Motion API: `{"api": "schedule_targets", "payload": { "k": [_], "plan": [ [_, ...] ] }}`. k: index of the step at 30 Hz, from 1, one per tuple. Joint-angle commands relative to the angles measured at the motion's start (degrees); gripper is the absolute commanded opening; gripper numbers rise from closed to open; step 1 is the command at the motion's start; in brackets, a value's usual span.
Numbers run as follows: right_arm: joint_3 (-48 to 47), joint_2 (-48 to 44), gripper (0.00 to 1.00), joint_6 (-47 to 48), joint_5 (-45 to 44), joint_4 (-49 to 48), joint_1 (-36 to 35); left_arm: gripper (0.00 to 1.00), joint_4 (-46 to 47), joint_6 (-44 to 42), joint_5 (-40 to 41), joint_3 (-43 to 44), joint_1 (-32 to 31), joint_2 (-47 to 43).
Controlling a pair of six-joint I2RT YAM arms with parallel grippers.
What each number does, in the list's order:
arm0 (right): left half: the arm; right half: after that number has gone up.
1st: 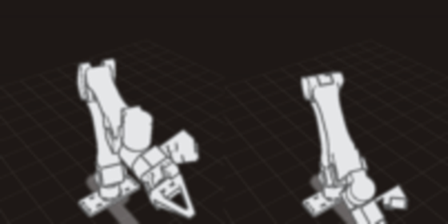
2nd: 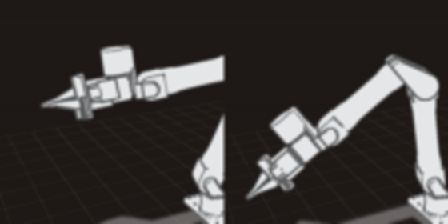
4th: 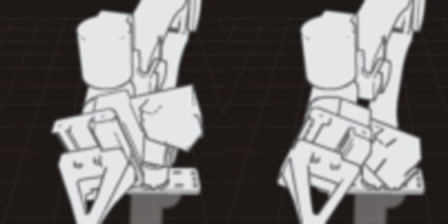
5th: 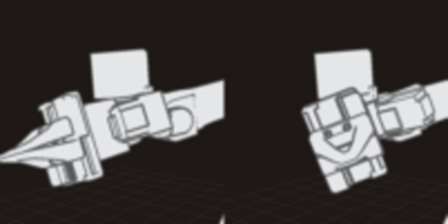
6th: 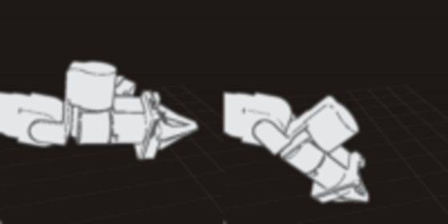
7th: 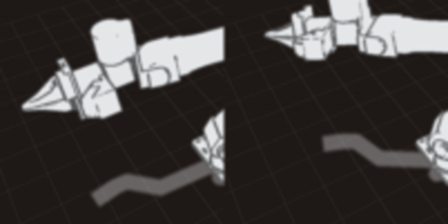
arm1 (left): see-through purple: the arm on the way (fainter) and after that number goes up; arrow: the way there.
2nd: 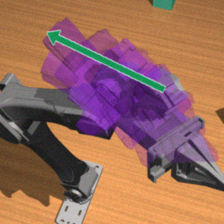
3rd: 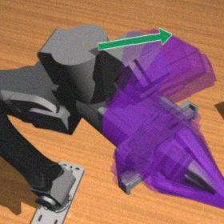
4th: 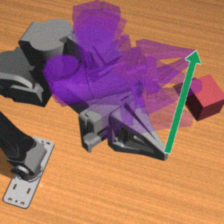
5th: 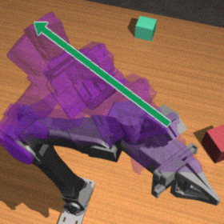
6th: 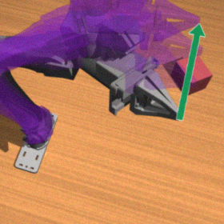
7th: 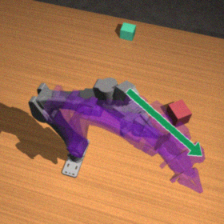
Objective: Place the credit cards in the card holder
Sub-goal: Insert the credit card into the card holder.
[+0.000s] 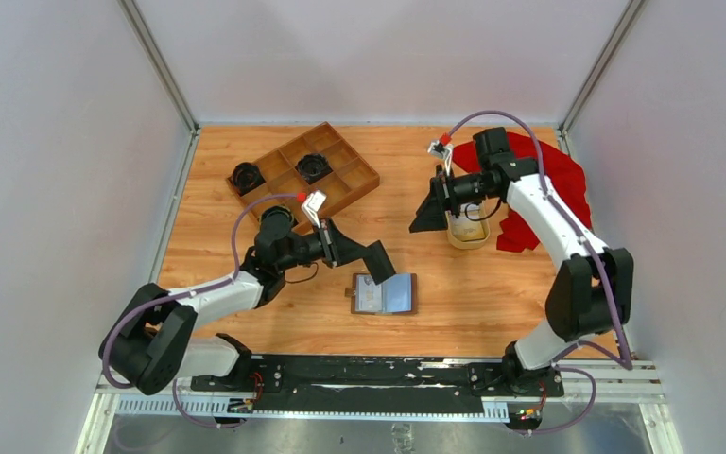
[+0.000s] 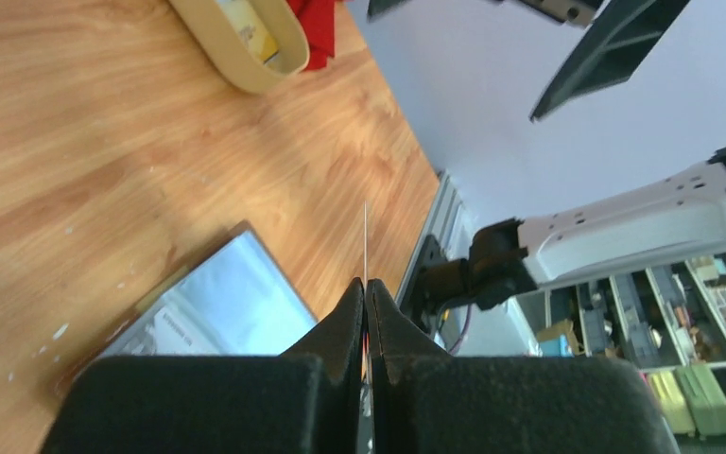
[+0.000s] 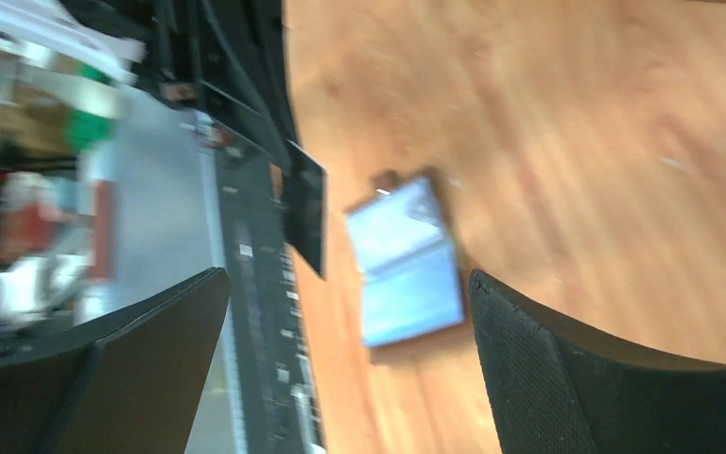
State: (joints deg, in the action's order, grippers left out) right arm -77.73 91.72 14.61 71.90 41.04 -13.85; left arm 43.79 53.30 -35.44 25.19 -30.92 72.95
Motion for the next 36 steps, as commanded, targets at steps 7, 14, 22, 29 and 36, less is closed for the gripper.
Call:
{"api": "schedule_targets", "payload": {
  "k": [7,14,22,29,36],
  "plan": [
    [22.28,-19.54,0.97,8.71,-8.51,-14.33,1.09,0.00,-1.16,-6.04,-9.02,-3.08,1.54,5.31],
    [26.91,-16.03,0.71,19.07,-16.99,-12.67,-5.18,0.00,-1.16,-7.55,-9.28,-2.83,1.56,10.93],
    [22.29,-4.73,0.47,25.29,-25.40,-5.89,-14.09,0.00,-1.58,-8.71,-8.07,-1.45,2.04,16.29],
    [20.18,1.02,0.40,24.33,-31.09,-4.83,-17.44,0.00,-3.17,-9.60,-7.11,-0.64,2.52,17.40],
    [18.90,4.01,0.38,24.30,-33.79,-3.40,-18.54,0.00,-3.88,-9.99,-5.84,-0.24,2.53,18.90]
  ]
}}
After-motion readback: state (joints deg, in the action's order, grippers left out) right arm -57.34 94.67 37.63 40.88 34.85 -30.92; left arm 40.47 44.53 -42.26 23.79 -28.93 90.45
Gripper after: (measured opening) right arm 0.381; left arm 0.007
